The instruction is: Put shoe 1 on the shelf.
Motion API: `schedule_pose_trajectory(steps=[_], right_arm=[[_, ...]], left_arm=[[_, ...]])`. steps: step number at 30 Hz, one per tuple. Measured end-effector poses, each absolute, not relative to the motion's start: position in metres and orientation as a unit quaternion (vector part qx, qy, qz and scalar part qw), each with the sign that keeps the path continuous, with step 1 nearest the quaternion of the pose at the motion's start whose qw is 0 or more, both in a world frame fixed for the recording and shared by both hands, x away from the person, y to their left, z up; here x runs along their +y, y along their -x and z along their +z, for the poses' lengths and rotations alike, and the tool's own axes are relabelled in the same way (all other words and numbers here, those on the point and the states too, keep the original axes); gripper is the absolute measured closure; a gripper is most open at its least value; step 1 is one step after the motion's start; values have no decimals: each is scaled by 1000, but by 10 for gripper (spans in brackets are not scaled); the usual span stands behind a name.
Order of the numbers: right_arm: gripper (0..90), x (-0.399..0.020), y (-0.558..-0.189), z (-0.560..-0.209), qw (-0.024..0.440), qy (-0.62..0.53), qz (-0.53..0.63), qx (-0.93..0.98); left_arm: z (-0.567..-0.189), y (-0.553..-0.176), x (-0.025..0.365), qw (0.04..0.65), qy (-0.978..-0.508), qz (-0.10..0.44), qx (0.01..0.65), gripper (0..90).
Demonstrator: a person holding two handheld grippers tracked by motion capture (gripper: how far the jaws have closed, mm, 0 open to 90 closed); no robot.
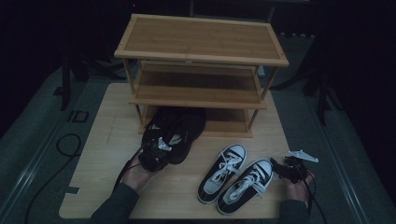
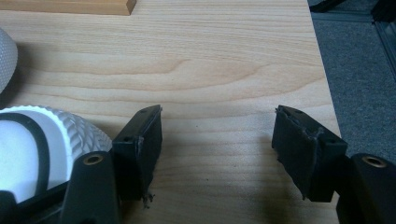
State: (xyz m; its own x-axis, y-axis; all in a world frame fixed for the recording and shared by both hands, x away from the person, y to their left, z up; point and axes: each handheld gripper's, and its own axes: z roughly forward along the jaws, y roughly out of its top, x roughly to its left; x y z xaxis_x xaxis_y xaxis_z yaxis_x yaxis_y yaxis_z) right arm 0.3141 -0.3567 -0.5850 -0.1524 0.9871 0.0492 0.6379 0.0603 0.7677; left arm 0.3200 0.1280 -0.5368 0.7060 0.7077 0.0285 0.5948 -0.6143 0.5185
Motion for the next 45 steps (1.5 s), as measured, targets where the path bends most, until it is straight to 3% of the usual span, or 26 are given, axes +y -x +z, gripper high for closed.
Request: schedule_pose_trajectory(steps=[25, 45], right_arm=[[327, -357, -314, -585, 259, -597, 337, 681], [327, -357, -314, -585, 259, -596, 337, 681]], left_arm=[[-523, -341, 70, 268, -891, 151, 334, 900], [-521, -380, 42, 254, -883, 184, 350, 900]])
